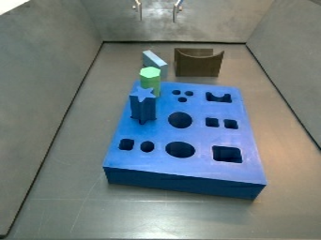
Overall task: Pick up the rectangle object. Move up. Place the rectangle object on the fixture. Regrasp the rectangle object. Move to above the board. Insert the rectangle object.
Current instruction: Pick up the rectangle object.
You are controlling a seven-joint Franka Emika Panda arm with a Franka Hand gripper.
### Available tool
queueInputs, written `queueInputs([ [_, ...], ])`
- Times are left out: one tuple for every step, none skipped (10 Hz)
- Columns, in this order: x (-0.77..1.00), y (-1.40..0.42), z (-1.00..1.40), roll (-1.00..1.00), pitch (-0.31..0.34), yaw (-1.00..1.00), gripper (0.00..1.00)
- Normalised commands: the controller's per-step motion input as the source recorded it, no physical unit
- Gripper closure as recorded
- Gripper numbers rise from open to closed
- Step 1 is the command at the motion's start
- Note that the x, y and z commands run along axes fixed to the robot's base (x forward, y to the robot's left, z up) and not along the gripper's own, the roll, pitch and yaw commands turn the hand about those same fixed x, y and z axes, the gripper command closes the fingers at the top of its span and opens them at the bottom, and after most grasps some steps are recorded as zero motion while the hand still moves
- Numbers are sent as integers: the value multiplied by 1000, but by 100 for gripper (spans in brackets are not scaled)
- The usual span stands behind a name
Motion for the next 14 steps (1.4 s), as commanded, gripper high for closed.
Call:
queueInputs([
  [0, -94, 0, 0, 0, 31, 0],
  [0, -63, 0, 0, 0, 17, 0],
  [0, 0, 0, -34, 0, 0, 0],
  [40, 0, -46, -129, -11, 0, 0],
  [54, 0, -143, -246, -100, -9, 0],
  [54, -243, -137, -97, -77, 0, 0],
  [-14, -537, -394, -380, -169, 140, 0],
  [0, -246, -431, -183, 200, 734, 0],
  [20, -17, -549, -57, 280, 1000, 0],
  [14, 0, -531, -60, 254, 1000, 0],
  [11, 0, -523, -74, 237, 1000, 0],
  [6, 0, -494, -111, 214, 1000, 0],
  [3, 0, -491, -109, 211, 1000, 0],
  [-140, -431, 3, 29, -406, 297, 0],
])
